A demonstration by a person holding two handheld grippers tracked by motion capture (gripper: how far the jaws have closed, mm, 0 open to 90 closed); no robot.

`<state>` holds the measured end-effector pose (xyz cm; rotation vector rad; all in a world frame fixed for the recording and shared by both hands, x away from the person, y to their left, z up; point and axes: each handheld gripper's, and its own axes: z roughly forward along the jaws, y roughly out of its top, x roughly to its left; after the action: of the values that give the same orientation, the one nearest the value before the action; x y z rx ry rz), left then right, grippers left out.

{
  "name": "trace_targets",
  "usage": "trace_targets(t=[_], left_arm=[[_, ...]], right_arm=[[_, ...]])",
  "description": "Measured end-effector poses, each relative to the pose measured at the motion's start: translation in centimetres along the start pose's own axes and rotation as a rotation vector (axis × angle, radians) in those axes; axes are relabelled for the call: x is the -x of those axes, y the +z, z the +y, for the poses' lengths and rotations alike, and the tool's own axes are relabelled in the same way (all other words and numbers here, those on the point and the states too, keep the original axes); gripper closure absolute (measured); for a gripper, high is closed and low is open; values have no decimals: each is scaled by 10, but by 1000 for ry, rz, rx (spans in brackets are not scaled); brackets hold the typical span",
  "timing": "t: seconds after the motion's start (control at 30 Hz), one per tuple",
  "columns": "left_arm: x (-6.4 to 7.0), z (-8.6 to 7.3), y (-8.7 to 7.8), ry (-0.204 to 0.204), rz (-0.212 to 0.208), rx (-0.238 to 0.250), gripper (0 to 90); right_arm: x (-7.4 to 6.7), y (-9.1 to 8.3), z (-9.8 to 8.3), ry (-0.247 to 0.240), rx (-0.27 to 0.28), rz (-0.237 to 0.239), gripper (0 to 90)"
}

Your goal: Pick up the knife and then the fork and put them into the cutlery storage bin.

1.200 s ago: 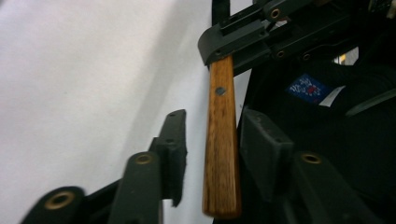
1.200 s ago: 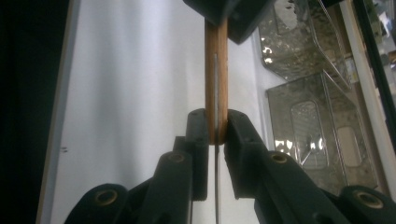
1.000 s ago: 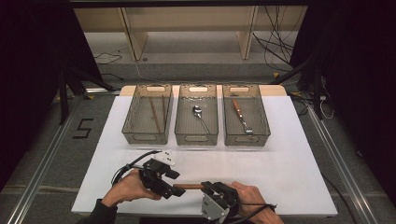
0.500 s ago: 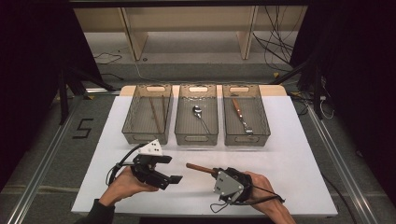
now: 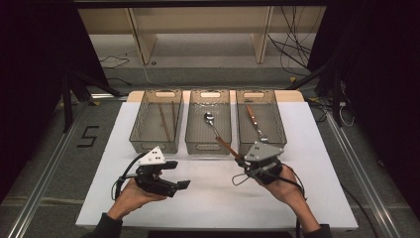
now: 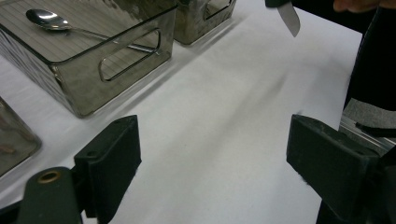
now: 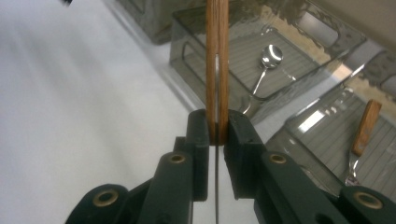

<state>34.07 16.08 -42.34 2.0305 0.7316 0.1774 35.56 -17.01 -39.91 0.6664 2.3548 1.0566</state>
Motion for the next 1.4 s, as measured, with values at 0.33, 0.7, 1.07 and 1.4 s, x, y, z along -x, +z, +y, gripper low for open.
trace_targets(t=[0.33, 0.7, 1.07, 1.4], left_arm=[[1, -17, 5, -8, 10, 44, 172], [9, -31, 7, -11, 4, 89, 172], [9, -41, 8, -22, 23, 112, 171], [10, -48, 11, -12, 42, 81, 170]], right_arm=[[57, 4, 9, 265, -27, 33, 807], [99, 14, 17, 415, -63, 11, 807], [133, 27, 31, 488, -95, -19, 806], [157, 42, 38, 521, -159, -43, 805]])
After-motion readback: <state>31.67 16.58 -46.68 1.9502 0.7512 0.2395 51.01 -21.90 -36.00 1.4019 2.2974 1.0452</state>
